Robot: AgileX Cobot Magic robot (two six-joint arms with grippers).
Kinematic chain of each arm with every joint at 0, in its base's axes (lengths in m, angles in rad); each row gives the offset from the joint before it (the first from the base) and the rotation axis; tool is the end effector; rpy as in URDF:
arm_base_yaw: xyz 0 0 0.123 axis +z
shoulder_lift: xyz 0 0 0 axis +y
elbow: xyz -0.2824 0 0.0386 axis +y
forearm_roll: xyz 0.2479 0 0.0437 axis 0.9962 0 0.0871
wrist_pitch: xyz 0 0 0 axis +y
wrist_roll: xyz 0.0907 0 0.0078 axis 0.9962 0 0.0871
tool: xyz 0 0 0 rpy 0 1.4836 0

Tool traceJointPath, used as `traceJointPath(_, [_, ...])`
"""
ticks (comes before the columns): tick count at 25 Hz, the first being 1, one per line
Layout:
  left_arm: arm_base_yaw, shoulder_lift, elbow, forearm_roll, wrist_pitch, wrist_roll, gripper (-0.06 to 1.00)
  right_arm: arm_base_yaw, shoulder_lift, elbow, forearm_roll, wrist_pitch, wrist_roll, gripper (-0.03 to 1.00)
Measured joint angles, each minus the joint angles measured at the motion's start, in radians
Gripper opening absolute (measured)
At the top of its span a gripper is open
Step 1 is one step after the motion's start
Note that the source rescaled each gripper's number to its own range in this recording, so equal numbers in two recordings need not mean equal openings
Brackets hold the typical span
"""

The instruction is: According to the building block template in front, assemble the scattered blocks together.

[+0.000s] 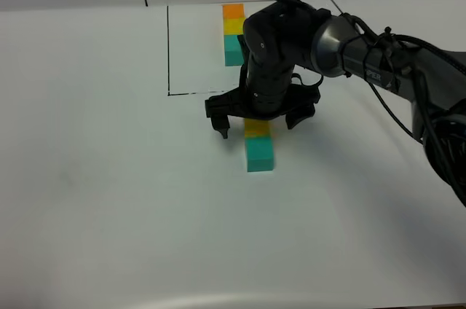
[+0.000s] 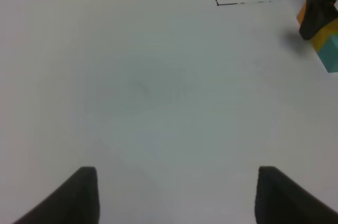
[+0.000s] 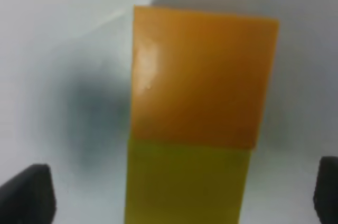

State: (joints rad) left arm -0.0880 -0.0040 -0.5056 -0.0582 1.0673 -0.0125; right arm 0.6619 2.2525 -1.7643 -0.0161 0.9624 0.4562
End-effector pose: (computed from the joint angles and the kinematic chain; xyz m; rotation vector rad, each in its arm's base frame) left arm -0.0068 -0.0041 0.2783 0.0803 2.0409 -0.1325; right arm 0.3683 0.2854 0.1512 -0.3149 2.9380 0.1454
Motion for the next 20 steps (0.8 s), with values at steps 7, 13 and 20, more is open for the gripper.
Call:
traceJointPath(7, [0.0, 0.0, 0.0, 0.0, 0.0, 0.0, 0.35, -0.078, -0.126, 0.013, 0.079, 0.034, -0.158, 1.0])
traceJointPath(13, [0.0, 0.0, 0.0, 0.0, 0.0, 0.0, 0.35, -0.277, -0.342, 0.232, 0.156, -0.119, -0.276, 1.0])
traceJointPath(20, [0.0, 0.0, 0.0, 0.0, 0.0, 0.0, 0.35, -0.517, -0.645, 0.495, 0.155, -0.277, -0.357, 1.0])
